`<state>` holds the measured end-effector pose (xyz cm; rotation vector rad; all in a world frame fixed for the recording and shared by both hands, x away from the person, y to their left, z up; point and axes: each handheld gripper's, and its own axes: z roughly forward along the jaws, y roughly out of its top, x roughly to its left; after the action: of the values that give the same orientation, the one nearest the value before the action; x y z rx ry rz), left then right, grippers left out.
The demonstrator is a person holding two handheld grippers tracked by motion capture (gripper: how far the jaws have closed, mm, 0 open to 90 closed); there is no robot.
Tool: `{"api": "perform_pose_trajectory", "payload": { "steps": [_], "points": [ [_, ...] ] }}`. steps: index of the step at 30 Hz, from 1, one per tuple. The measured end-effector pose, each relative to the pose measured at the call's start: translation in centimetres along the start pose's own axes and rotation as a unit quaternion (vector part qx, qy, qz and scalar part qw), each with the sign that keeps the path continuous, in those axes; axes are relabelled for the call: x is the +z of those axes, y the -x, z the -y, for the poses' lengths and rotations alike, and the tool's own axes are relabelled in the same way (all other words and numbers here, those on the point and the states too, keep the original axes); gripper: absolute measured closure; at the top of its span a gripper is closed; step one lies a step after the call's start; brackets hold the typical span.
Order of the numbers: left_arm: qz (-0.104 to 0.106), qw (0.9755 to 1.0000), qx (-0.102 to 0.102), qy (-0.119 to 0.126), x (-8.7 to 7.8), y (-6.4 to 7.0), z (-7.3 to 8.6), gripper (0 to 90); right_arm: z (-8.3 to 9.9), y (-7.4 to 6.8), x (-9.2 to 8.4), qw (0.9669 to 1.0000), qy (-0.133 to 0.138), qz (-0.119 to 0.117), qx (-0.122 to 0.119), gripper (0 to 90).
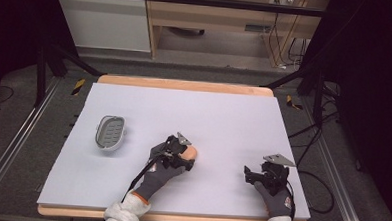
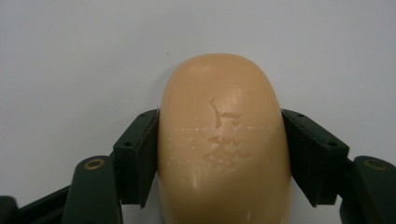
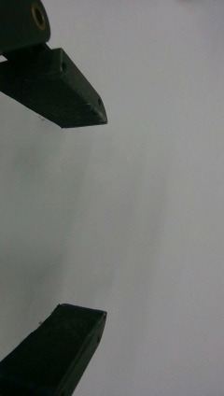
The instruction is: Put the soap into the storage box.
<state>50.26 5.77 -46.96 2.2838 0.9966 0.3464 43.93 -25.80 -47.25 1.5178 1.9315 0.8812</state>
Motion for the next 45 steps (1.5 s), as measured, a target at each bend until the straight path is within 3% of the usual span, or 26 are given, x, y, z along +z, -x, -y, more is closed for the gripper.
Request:
{"api": "perform_pose_trajectory", "payload": {
  "steps": [10, 18, 30, 33, 37, 45],
  "points": [
    [0.003, 0.9995, 0.001, 0.03, -3.3, -0.5, -0.3, 31.4, 0.0, 0.0, 0.0, 1.0, 0.001, 0.002, 0.001, 6.6],
    [-0.006, 0.9981, -0.006, 0.061, -7.1, -1.9, 0.5, 31.4, 0.0, 0.0, 0.0, 1.0, 0.001, 0.003, 0.003, 6.6],
    [-0.016, 0.9951, -0.039, 0.089, -10.0, -4.4, 3.0, 31.4, 0.0, 0.0, 0.0, 1.0, -0.001, 0.002, 0.006, 6.6],
    [-0.021, 0.9933, -0.055, 0.1, -10.7, -5.3, 3.9, 31.4, 0.0, 0.1, 0.0, 1.0, -0.001, 0.002, 0.005, 6.6],
    [-0.029, 0.9925, -0.06, 0.103, -11.2, -6.0, 4.3, 31.4, 0.1, 0.1, 0.0, 1.0, 0.002, 0.003, 0.006, 6.6],
    [-0.04, 0.9883, -0.085, 0.12, -12.7, -7.9, 5.0, 31.4, 0.1, -0.1, 0.0, 1.0, 0.002, -0.001, 0.004, 6.6]
  ]
}}
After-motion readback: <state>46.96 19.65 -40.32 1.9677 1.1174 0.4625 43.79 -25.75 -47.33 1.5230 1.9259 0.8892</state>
